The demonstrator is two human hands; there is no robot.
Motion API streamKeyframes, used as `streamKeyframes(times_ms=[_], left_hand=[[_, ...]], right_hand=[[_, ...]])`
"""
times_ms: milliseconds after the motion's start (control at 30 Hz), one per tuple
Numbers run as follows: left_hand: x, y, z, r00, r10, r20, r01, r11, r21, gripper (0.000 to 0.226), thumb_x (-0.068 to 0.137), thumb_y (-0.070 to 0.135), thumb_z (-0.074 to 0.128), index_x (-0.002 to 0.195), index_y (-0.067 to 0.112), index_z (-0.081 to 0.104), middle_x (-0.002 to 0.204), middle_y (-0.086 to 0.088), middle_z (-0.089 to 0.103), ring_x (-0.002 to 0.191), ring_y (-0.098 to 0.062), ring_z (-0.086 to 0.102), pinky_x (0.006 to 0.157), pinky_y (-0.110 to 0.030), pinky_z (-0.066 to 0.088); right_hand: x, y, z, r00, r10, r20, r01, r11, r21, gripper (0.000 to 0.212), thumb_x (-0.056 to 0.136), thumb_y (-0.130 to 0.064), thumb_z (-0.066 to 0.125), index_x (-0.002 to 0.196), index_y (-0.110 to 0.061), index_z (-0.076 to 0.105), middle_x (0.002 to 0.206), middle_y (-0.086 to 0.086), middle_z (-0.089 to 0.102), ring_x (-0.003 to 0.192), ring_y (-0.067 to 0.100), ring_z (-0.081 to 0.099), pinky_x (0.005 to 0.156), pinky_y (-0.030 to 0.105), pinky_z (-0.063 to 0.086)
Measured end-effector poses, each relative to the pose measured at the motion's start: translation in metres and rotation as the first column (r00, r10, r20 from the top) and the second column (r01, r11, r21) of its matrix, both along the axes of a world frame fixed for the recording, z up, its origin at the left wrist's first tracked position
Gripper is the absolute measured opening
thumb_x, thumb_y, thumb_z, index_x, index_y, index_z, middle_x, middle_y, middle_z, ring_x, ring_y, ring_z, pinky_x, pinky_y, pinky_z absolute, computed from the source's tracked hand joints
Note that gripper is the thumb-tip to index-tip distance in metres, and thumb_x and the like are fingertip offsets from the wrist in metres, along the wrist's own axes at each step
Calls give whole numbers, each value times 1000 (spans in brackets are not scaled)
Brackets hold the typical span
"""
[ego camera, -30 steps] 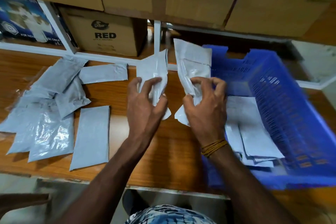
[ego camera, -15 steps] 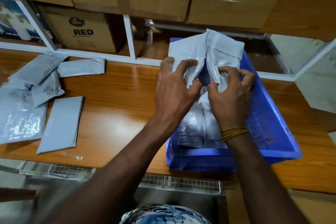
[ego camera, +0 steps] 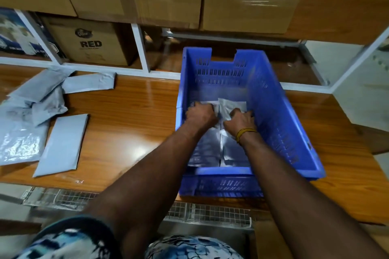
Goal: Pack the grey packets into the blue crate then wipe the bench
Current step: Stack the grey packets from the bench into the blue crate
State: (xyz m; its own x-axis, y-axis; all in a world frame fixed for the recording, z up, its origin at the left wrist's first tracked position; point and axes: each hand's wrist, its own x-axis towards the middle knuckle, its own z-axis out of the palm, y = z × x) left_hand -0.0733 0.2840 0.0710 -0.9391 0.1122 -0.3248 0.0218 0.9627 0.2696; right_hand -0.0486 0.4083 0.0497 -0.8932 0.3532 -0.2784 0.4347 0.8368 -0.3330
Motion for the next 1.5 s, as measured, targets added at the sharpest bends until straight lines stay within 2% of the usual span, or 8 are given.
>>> streamKeyframes(times_ms=[133,233,400,600,833,1000,1333,1500], left_hand=[[6,3,-9,978,-160,133,168,985,-48,41,91,31,57,128,15,61,135,-13,59,119,-33,58,102,-42,48],[9,2,-5,969,-192,155,201,979,-43,39,96,22,49,133,11,58,137,-12,58,122,-31,58,100,-39,47],[9,-9,9,989,-135,-67,143,981,130,36,92,13,49,125,10,64,128,-15,64,119,-34,59,101,-41,48],[54,-58,47,882,120,-457,181,808,561,31,88,13,58,114,19,72,114,3,71,105,-11,62,89,-23,45],[92,-147,22,793,464,-395,-55,700,712,20,87,8,59,94,22,72,98,10,71,77,-9,62,67,-20,44],[98,-212,9,737,569,-364,-215,708,672,21,90,11,56,96,26,69,99,7,70,74,-10,61,65,-29,47],[104,-344,-18,675,671,-306,-408,685,604,18,89,17,56,96,28,68,96,5,66,67,-8,57,57,-23,36],[98,-405,-31,678,696,-237,-465,656,595,20,88,17,54,99,29,67,96,7,64,70,-7,57,62,-26,37]], right_hand=[[-14,3,-30,958,168,234,-173,985,2,76,75,-56,46,143,-23,43,154,19,27,140,46,24,113,57,28],[-18,4,-33,964,153,219,-151,988,-23,71,74,-47,41,140,-24,47,152,17,33,139,45,28,114,57,27],[3,2,11,990,-22,-138,0,987,-163,45,90,-29,54,135,-25,56,140,21,47,127,41,48,108,51,39],[33,-23,48,798,-75,-598,-98,963,-252,27,89,-18,62,116,-19,67,116,14,58,99,29,60,90,34,47],[46,-115,74,674,76,-735,-392,880,-269,20,89,-20,63,108,-25,66,102,0,54,82,15,61,80,29,51],[45,-185,72,676,231,-699,-547,793,-267,19,89,-24,62,108,-28,65,108,0,51,84,16,59,80,33,52],[43,-337,33,720,488,-494,-656,710,-255,24,92,-28,57,116,-29,61,113,-1,45,88,19,59,78,35,53],[30,-403,0,720,573,-392,-684,684,-255,26,92,-24,58,118,-26,60,118,3,48,97,20,57,76,23,37]])
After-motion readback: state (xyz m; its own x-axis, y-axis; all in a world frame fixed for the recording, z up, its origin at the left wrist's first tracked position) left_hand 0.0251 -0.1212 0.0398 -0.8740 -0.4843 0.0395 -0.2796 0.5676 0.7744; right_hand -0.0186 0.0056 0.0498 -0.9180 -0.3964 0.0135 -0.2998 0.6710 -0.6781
